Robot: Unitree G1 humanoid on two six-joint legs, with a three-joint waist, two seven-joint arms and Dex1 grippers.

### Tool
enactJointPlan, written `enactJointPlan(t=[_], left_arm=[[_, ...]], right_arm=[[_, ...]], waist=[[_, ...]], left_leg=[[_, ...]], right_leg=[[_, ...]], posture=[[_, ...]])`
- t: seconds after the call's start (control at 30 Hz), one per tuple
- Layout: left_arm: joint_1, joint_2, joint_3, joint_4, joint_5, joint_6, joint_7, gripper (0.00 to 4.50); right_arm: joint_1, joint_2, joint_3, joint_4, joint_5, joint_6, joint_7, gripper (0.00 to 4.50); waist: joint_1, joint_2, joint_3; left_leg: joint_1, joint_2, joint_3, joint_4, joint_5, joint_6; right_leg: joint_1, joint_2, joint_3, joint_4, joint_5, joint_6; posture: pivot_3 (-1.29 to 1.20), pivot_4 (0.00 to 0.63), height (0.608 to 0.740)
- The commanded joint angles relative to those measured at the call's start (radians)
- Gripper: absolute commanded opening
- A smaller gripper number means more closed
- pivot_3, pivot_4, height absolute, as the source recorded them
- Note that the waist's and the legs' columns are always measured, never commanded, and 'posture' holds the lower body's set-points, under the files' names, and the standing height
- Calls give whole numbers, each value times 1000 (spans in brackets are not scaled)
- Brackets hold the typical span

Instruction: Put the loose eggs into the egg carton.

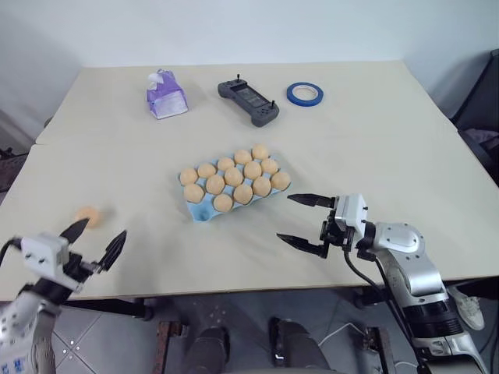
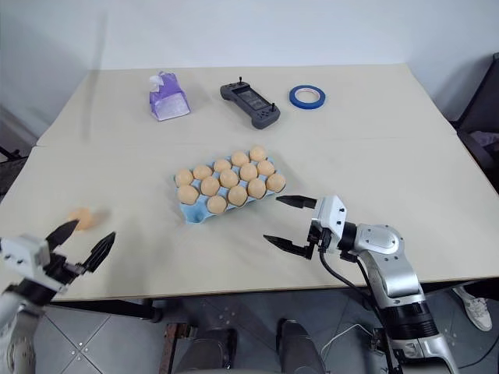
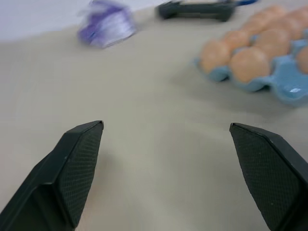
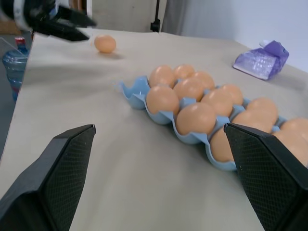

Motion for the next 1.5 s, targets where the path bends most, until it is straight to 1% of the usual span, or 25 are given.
enactJointPlan(t=[0.03, 0.1, 0.17, 0.27, 0.3, 0.33, 0.4, 0.57, 0.77, 0.87, 0.97, 1.0, 1.07, 1.17, 1.23, 1.27, 1.37, 1.43, 1.5], left_arm=[[29, -49, 50, -62, -32, -19, 78, 4478], [31, -87, 66, -70, -4, -40, 152, 4478], [-3, -113, 102, -56, 9, -40, 258, 4478], [-64, -103, 130, -26, 19, -32, 353, 4478], [-86, -79, 123, -7, 36, -10, 373, 4478], [-112, -61, 113, 11, 26, 1, 363, 4478], [-160, -14, 82, 59, 55, 31, 368, 4478], [-301, 49, 14, 201, 47, 153, 362, 4478], [-349, 87, -25, 289, 72, 171, 339, 4478], [-363, 95, -22, 310, 62, 162, 332, 3861], [-359, 101, -23, 303, 62, 133, 311, 2968], [-353, 107, -27, 292, 73, 115, 304, 2543], [-329, 124, -35, 240, 85, 66, 260, 2066], [-298, 142, -32, 154, 66, 85, 228, 2066], [-289, 162, -72, 90, 48, 92, 158, 2066], [-289, 172, -104, 59, 38, 98, 112, 2066], [-317, 216, -252, 10, 49, 101, -46, 2066], [-368, 222, -346, 15, 40, 101, -145, 2066], [-429, 229, -433, 39, 64, 89, -222, 2066]], right_arm=[[-14, 11, -4, -12, 20, -13, 10, 4500], [-16, 11, -4, -10, 19, -14, 13, 4500], [-22, 12, -5, -5, 20, -12, 15, 4500], [-35, 15, -7, -11, 31, 8, 14, 4500], [-42, 9, 1, -16, 29, 28, 15, 4500], [-51, 2, 15, -18, 16, 32, 24, 4500], [-68, 8, 26, -25, 22, 50, 30, 4500], [-99, 49, 30, 1, 20, 48, 20, 4500], [-88, 66, 27, 8, 4, 25, 9, 4500], [-75, 65, 24, -3, 4, 26, -5, 4500], [-55, 63, 23, -15, 4, 31, -15, 4500], [-51, 61, 23, -19, 4, 32, -18, 4500], [-32, 53, 23, -36, 6, 36, -21, 4500], [3, 35, 14, -66, 9, 48, -26, 4500], [17, 26, 7, -76, 9, 52, -36, 4500], [21, 23, 4, -78, 9, 53, -41, 4500], [29, 17, -1, -82, 8, 53, -52, 4500], [33, 14, -3, -80, 5, 49, -54, 4500], [37, 9, -5, -81, -5, 39, -62, 4500]], waist=[[4, -1, 0], [4, -1, 0], [3, -1, 0], [2, -2, -1], [2, -2, -1], [2, -2, -1], [1, -2, -1], [0, -2, -1], [-5, -3, -2], [-3, -3, -2], [-1, -3, -2], [-1, -4, -2], [-2, -4, -2], [-2, -4, -2], [-1, -4, -2], [-1, -4, -2], [3, -4, -2], [2, -3, -2], [0, -3, -2]], left_leg=[[0, 0, 0, 0, 0, 0], [0, 0, 0, 1, 0, 0], [1, 0, 0, 1, 0, 0], [1, 0, 0, 2, 0, 0], [1, 0, 0, 1, 0, 0], [1, 0, 0, 2, 0, 0], [1, 0, 0, 2, 0, 0], [1, 0, 0, 2, 0, 0], [0, 0, 0, 0, -1, -2], [0, 1, 0, -1, -2, -2], [0, 2, 0, 0, -2, -2], [0, 2, 0, 0, -2, -2], [0, 2, 0, 0, -2, -2], [0, 2, 0, -1, -2, -3], [0, 2, 0, -1, -2, -3], [0, 2, 1, -1, -2, -3], [1, 2, 1, 0, -2, -3], [1, 2, 1, 0, -2, -3], [1, 2, 2, 0, -1, -2]], right_leg=[[0, 0, -1, 0, 0, 0], [1, 0, -1, 0, 0, 0], [2, 0, -1, 0, 0, 0], [2, 1, -1, 0, 0, 0], [2, 1, -1, 1, 0, 0], [2, 1, -1, 1, 0, 0], [1, 2, -2, 2, 0, 0], [1, 2, -2, 2, 0, 0], [-1, 1, -1, 2, 0, 0], [-2, 2, -2, 2, 0, 0], [-2, 2, -2, 3, 0, -1], [-1, 2, -2, 3, 0, -1], [-1, 2, -1, 2, 0, -1], [-1, 2, -1, 2, 0, -1], [-1, 1, -1, 2, 0, -1], [-1, 1, -1, 2, 0, -1], [0, 1, -1, 1, -1, -2], [0, 0, -1, 1, -1, -2], [0, 0, -1, 1, -1, -2]], posture=[[0, 150, 740], [0, 150, 740], [0, 150, 740], [0, 150, 740], [0, 150, 740], [0, 150, 740], [0, 150, 740], [0, 150, 740], [0, 150, 740], [0, 150, 740], [0, 150, 740], [0, 150, 740], [0, 150, 740], [0, 150, 740], [0, 150, 740], [0, 150, 740], [0, 150, 740], [0, 150, 740], [0, 150, 740]])
